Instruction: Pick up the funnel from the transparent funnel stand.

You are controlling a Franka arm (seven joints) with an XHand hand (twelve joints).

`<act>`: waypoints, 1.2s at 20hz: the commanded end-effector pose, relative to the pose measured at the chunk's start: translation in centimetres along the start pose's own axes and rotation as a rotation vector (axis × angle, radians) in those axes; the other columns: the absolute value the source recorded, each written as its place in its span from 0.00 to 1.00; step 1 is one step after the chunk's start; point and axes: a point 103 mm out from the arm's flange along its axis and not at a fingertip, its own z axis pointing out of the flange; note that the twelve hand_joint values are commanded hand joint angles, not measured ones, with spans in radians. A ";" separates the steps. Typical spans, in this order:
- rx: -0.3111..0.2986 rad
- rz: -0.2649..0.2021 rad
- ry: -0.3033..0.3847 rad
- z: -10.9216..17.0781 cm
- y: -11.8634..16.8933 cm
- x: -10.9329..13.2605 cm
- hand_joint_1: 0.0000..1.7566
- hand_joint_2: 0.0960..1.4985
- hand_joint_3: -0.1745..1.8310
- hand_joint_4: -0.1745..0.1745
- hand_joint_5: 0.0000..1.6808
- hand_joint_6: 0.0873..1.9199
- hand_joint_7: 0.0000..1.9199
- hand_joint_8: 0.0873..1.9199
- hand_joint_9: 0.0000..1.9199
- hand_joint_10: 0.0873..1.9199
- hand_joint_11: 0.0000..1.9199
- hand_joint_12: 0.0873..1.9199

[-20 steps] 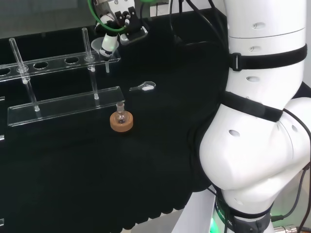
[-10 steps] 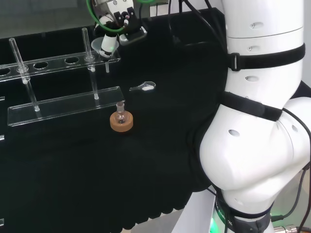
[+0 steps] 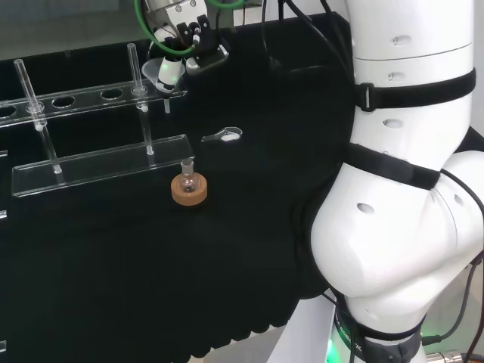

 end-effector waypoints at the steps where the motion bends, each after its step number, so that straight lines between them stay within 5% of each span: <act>1: -0.211 0.047 -0.060 -0.8 -1.0 0.1 0.50 0.36 0.45 0.52 0.42 0.11 0.35 0.31 0.47 0.23 0.28 0.70; 6: -0.249 0.051 -0.092 -3.2 -2.1 0.0 0.53 0.42 0.46 0.56 0.48 0.33 0.46 0.30 0.57 0.16 0.34 0.66; 16: -0.095 0.096 -0.149 -7.6 -5.7 -0.9 0.54 0.42 0.48 0.56 0.47 0.40 0.48 0.30 0.59 0.15 0.37 0.64; 24: -0.073 0.161 -0.171 -8.6 -10.9 -1.0 0.53 0.41 0.49 0.55 0.45 0.41 0.47 0.31 0.60 0.15 0.38 0.63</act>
